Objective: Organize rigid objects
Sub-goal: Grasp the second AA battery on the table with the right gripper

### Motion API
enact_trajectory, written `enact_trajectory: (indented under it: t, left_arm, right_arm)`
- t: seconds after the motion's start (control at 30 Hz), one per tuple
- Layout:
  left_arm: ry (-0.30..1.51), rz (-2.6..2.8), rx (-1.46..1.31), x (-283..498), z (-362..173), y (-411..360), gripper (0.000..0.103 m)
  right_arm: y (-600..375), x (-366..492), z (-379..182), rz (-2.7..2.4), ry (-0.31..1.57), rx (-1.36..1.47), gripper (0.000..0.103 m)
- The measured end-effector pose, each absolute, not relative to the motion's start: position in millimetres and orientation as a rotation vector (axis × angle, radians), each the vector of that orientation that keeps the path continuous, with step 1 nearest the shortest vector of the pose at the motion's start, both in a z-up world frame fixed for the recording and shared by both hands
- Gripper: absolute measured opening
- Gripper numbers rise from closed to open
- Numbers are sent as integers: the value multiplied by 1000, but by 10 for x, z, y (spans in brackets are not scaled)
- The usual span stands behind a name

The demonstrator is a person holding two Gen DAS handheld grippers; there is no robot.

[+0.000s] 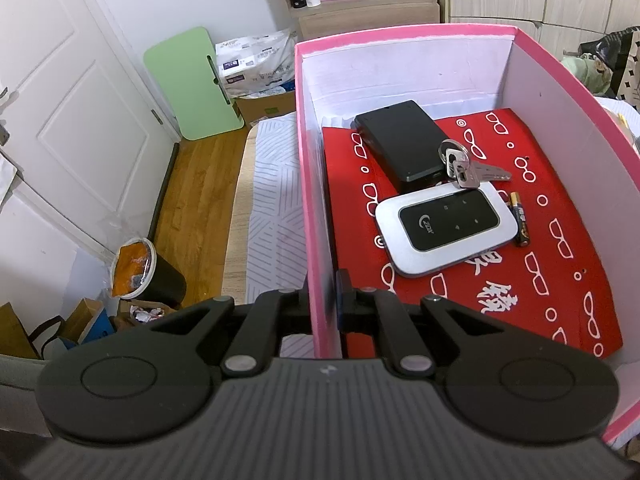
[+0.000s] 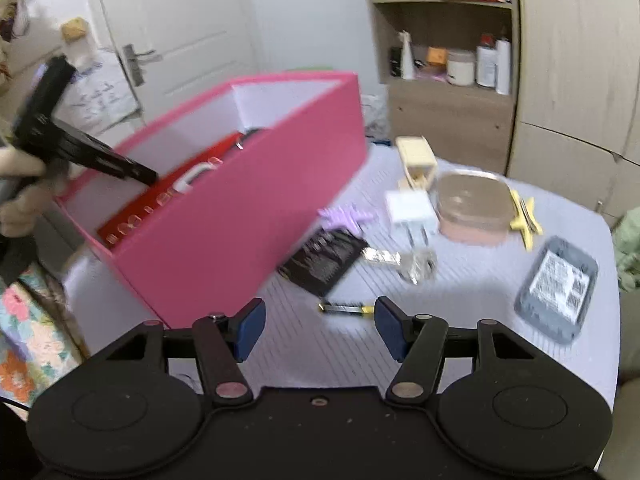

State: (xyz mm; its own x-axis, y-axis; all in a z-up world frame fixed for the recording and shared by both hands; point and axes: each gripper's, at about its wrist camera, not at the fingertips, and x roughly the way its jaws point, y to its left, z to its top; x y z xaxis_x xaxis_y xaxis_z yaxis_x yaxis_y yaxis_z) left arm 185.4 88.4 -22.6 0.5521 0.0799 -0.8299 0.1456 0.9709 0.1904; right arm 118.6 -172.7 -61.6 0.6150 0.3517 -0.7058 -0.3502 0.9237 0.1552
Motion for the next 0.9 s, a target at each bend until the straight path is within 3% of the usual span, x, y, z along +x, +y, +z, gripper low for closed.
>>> enact_trajectory:
  t: [0.63,0.7,0.77,0.9]
  left_arm:
    - [1009,-37,308,1890,-232,829,6]
    - [995,-25,321,1870,-240,807,8]
    - [988,-22,329,1868,-243,800,8]
    - [989,-25,321,1873,-238,816,8]
  right_arm:
    - [-1621,1388,-905,273,818,27,66]
    - [-1599,1372,-920,266,806,7,61]
    - [-1600,1364,-918,258,797,-13,49]
    - [-1678,1362,-886,299,807,11,48]
